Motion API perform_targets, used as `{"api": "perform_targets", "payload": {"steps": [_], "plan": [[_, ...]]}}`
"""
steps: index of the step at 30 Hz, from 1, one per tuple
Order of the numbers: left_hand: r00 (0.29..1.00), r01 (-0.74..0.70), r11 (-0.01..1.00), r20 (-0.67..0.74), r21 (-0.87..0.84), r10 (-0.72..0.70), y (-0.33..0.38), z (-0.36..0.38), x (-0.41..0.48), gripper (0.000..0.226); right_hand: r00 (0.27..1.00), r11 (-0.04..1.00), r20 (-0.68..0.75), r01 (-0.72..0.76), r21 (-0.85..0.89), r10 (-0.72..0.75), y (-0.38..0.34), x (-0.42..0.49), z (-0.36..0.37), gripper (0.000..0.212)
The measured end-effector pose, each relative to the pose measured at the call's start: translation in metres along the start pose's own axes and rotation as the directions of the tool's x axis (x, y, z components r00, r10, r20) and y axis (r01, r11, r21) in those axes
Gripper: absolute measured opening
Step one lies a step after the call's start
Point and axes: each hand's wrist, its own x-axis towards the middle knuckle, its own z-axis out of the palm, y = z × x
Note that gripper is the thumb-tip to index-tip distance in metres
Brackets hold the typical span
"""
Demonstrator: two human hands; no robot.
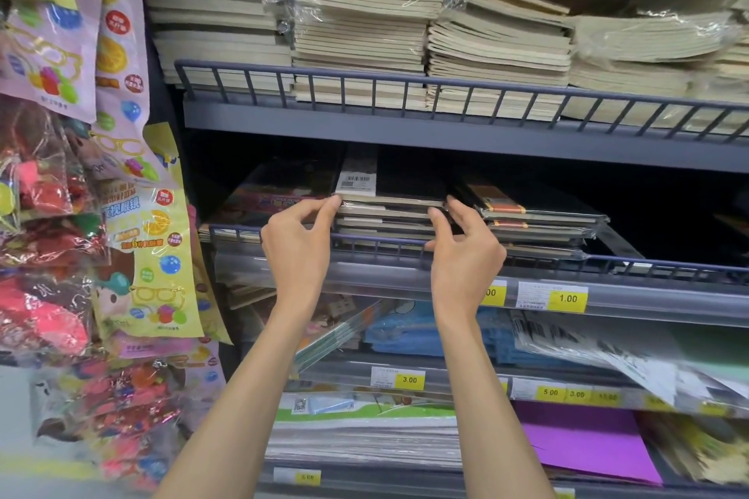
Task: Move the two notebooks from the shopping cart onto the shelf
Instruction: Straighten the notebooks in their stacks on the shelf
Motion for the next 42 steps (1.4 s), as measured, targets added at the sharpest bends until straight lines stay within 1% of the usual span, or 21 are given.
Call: {"api": "perform_targets", "payload": {"steps": [3, 5, 7, 9, 10, 14, 20, 24, 29, 31, 33, 37, 42], "plan": [[0.999, -0.032, 0.999, 0.026, 0.026, 0.032, -0.001, -0.004, 0.000, 0.028, 1.000, 0.998, 0.010, 0.021, -0.054, -0.021, 0.002, -0.003, -0.002, 0.041], [0.997, -0.062, 0.993, 0.045, 0.103, 0.058, -0.005, -0.008, -0.001, 0.038, 0.999, 0.995, 0.027, 0.033, -0.091, -0.031, 0.005, -0.004, -0.005, 0.046], [0.996, -0.074, 0.976, 0.063, 0.204, 0.062, -0.008, -0.013, 0.000, 0.044, 0.996, 0.983, 0.082, 0.045, -0.180, -0.031, 0.006, -0.003, -0.008, 0.045], [0.994, -0.083, 0.960, 0.085, 0.269, 0.063, -0.011, -0.014, 0.001, 0.041, 0.992, 0.961, 0.126, 0.064, -0.270, -0.030, 0.004, -0.001, -0.009, 0.044], [0.992, -0.098, 0.955, 0.102, 0.282, 0.071, -0.012, -0.014, 0.002, 0.038, 0.991, 0.958, 0.131, 0.063, -0.281, -0.027, 0.003, 0.000, -0.009, 0.044], [0.988, -0.105, 0.960, 0.137, 0.259, 0.071, -0.016, -0.009, 0.001, 0.028, 0.991, 0.962, 0.131, 0.039, -0.269, -0.003, 0.003, 0.001, -0.010, 0.044], [0.988, -0.083, 0.963, 0.151, 0.257, 0.045, -0.016, -0.004, 0.003, 0.024, 0.993, 0.962, 0.118, 0.032, -0.272, 0.000, 0.005, 0.001, -0.007, 0.039], [0.988, -0.075, 0.962, 0.150, 0.263, 0.036, -0.016, -0.001, 0.002, 0.023, 0.992, 0.947, 0.127, 0.046, -0.317, -0.006, 0.007, 0.004, -0.004, 0.036], [0.985, -0.088, 0.949, 0.167, 0.302, 0.038, -0.011, -0.004, 0.000, 0.028, 0.989, 0.915, 0.150, 0.057, -0.399, 0.004, 0.017, 0.004, 0.000, 0.039], [0.983, -0.097, 0.937, 0.182, 0.337, 0.037, -0.009, -0.006, 0.000, 0.028, 0.987, 0.918, 0.160, 0.044, -0.393, 0.021, 0.022, 0.004, 0.001, 0.037], [0.982, -0.085, 0.938, 0.186, 0.335, 0.023, -0.007, -0.006, 0.000, 0.026, 0.987, 0.927, 0.160, 0.034, -0.374, 0.028, 0.024, 0.004, 0.001, 0.036], [0.988, -0.068, 0.946, 0.151, 0.318, 0.020, -0.005, -0.005, -0.004, 0.024, 0.987, 0.941, 0.162, 0.044, -0.336, 0.012, 0.023, 0.004, -0.001, 0.033], [0.991, -0.042, 0.939, 0.135, 0.341, -0.005, -0.003, -0.006, -0.005, 0.024, 0.984, 0.933, 0.178, 0.047, -0.358, 0.019, 0.021, 0.004, -0.003, 0.030]]}}
